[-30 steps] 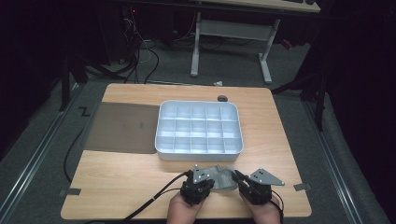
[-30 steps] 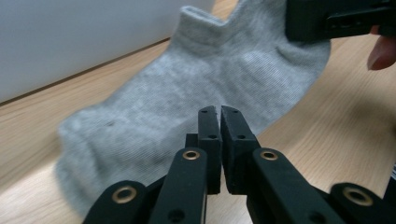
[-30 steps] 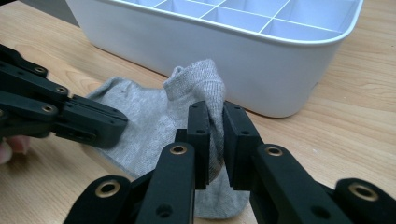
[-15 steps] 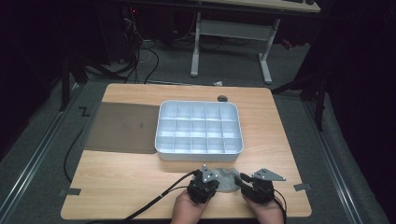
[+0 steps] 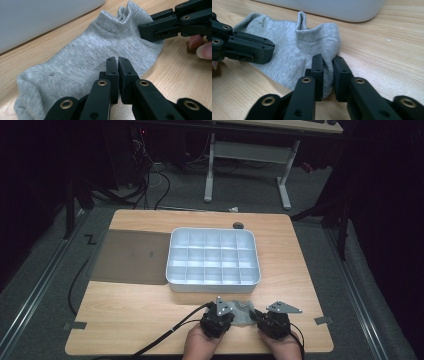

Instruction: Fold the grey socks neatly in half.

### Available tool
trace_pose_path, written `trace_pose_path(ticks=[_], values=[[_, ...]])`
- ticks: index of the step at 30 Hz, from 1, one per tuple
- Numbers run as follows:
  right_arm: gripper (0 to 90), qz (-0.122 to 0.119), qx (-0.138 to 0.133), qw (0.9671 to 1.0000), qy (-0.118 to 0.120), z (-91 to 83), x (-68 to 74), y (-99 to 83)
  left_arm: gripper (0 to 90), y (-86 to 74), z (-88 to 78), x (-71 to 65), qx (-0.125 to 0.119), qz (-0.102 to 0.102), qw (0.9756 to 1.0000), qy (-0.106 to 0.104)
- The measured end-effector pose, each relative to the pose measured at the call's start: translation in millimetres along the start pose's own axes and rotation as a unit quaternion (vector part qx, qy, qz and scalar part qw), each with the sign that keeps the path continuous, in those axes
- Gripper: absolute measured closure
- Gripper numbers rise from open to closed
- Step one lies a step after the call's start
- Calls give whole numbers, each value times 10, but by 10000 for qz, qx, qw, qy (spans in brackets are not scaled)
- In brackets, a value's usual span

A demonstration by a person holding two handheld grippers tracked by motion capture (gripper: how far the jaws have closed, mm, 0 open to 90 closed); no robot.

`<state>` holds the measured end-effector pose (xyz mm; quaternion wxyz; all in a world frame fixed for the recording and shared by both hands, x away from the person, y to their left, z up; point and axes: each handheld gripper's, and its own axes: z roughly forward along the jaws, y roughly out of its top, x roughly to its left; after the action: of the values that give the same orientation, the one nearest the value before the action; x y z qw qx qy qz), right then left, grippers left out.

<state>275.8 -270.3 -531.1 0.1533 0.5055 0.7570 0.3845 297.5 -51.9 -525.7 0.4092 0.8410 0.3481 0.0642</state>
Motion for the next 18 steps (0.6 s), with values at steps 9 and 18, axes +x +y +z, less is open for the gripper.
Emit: trace_pose_path(ticks=[9, 18], values=[[831, -149, -293, 9994, -97, -104, 66, 35, 818, 67, 99, -81, 27, 38, 10000, 29], [833, -166, -692, 9973, 198, -254, 177, 124, 818, 64, 142, -94, -76, 27, 9999, -79]])
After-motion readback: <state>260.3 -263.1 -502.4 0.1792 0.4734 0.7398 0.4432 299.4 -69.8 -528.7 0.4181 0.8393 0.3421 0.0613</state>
